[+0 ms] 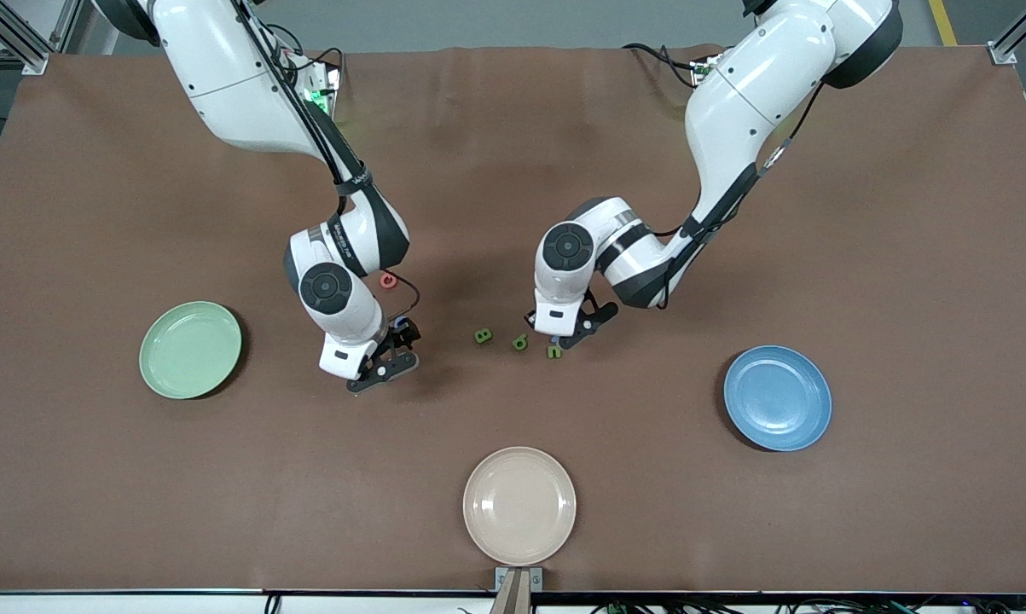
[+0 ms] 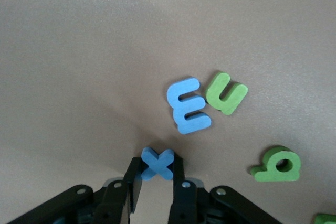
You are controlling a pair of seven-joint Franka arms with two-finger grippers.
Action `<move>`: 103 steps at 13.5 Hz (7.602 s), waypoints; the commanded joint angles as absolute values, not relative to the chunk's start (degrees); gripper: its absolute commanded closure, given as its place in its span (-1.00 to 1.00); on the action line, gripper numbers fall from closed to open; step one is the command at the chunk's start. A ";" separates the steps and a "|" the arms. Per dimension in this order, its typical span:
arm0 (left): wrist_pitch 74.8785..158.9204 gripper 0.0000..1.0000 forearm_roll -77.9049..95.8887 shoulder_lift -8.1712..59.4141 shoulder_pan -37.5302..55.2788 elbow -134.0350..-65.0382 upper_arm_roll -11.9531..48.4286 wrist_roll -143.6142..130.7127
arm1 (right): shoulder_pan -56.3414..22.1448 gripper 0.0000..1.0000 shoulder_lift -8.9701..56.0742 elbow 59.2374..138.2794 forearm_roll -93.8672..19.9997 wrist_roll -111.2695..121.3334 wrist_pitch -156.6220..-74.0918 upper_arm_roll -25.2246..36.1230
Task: Sort upper and lower case letters into plates
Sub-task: 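Grasp the blue x with the left gripper while the right gripper grasps the N, then carry the x over the blue plate while the right gripper carries the N, then open both grippers to drop the x and N onto the plates, then grasp the blue e with the left gripper while the right gripper reaches the letters, then place the e on the blue plate while the right gripper grasps the green B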
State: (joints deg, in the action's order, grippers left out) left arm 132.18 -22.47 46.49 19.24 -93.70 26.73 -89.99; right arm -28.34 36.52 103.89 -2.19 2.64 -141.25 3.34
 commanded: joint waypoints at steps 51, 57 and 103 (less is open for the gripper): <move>125.42 -1.00 -25.93 48.77 10.09 -86.23 30.67 -96.74 | 8.61 0.34 24.00 125.33 -1.41 28.74 -148.98 3.52; 125.86 -0.94 -26.02 50.63 13.36 -84.90 29.01 -101.34 | 1.52 -0.87 18.56 119.02 -1.58 16.93 -132.67 3.08; 122.69 1.00 -35.58 39.46 -25.22 -97.56 38.06 -50.63 | -43.77 0.42 46.32 88.24 -2.90 -97.65 -134.82 3.08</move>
